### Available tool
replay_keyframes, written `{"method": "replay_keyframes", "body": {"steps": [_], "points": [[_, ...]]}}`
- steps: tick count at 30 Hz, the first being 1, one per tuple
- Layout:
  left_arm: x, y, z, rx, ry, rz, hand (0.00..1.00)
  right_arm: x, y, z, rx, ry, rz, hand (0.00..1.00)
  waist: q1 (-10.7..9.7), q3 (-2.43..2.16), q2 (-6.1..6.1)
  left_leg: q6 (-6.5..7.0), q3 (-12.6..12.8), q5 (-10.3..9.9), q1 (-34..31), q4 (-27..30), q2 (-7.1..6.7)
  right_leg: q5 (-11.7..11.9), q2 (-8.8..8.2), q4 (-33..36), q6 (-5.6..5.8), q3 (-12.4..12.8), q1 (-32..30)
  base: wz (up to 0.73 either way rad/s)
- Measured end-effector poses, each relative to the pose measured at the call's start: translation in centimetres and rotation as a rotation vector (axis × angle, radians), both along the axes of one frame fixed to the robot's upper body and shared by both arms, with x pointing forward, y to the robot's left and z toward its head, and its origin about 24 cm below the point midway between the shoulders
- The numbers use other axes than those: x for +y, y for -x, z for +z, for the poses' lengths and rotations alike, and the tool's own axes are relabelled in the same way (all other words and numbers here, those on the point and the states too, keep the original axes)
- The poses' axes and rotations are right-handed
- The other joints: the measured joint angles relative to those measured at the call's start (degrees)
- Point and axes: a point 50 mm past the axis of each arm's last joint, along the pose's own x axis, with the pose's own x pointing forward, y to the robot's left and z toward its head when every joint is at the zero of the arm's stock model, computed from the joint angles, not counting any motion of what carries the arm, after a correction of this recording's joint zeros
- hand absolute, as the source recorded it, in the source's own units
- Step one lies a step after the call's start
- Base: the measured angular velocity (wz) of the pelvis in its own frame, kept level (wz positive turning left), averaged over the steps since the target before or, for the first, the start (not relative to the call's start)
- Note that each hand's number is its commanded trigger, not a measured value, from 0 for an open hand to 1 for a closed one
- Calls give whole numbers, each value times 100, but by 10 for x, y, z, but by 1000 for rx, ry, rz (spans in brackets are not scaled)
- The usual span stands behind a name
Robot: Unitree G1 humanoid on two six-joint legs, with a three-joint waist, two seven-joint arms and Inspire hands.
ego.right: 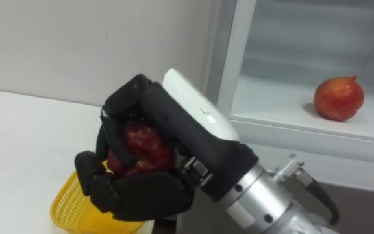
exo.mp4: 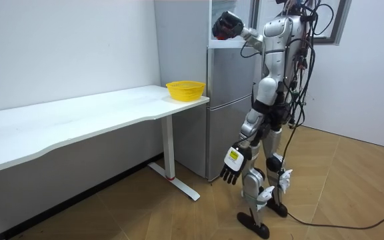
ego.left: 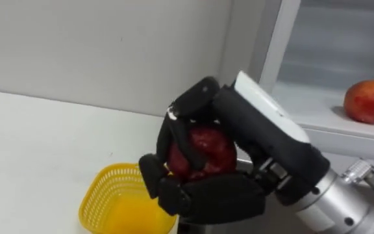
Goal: Retrieve from the upper fridge
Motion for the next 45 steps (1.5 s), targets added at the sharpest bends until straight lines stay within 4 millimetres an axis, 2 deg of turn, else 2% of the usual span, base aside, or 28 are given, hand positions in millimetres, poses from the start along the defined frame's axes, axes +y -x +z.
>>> {"method": "replay_keyframes", "body": {"steps": [5,8,9,10,14,16,18,22,25,30,34,39,44,45], "points": [[-1,-2,0,-9,4,-6,0,-1,-28,-15,97,24,-51,100,150,37,-37,2,-180,36,27,17,-17,0,-16,-8,0,-68,54,19],[-1,-1,0,-6,8,-9,0,-4,-40,-21,135,37,-85,100,175,72,-79,13,-301,50,7,5,-42,-1,-42,-10,1,-243,75,24],[-1,-1,0,-2,14,-15,0,-7,-45,-25,145,46,-113,100,182,46,-137,16,-353,52,-13,6,-51,-1,-52,-9,1,-302,74,17],[-1,-1,0,0,13,-23,0,-8,-48,-28,152,56,-135,100,227,59,-143,19,-367,54,-25,7,-55,-1,-54,-7,1,-306,70,13],[0,3,0,22,0,-47,0,-12,-55,-34,184,65,-162,100,312,46,-215,19,-419,54,-25,8,-61,-1,-54,8,1,-309,81,7],[4,4,1,29,-7,-48,0,-15,-68,-34,186,62,-197,100,392,63,-238,19,-431,54,20,5,-53,-2,-48,11,2,-314,94,0],[8,4,2,27,-17,-49,0,-20,-78,-35,192,49,-249,100,446,56,-287,19,-478,54,22,5,-56,-4,-43,-1,6,-315,115,10],[12,13,3,44,-27,-27,0,-30,-91,-37,218,50,-298,100,460,46,-370,19,-527,53,7,14,-71,-4,-46,-3,6,-340,163,9],[16,18,4,56,-35,-26,0,-37,-99,-43,254,43,-334,100,457,40,-429,19,-586,53,-9,81,-93,-5,-61,-2,6,-477,207,10],[18,13,6,38,-41,-34,0,-50,-106,-49,280,64,-390,100,468,67,-506,28,-695,58,-127,181,-154,-14,-95,0,18,-594,187,12],[20,14,6,46,-45,-33,0,-52,-108,-53,297,67,-404,100,537,64,-518,30,-695,60,-182,221,-166,-14,-98,1,18,-615,168,0],[20,6,7,46,-49,-69,0,-50,-109,-61,278,135,-442,100,733,47,-545,16,-688,76,-214,222,-156,-14,-97,5,17,-773,132,0],[19,-1,8,36,-32,-84,0,-40,-109,-83,323,244,-427,100,784,45,-557,12,-738,88,-429,341,-168,-13,-98,10,17,-790,-2,8],[19,-1,8,35,-30,-84,0,-39,-109,-86,328,265,-423,100,786,56,-548,12,-743,90,-493,405,-174,-13,-98,9,17,-804,-42,0]]}}
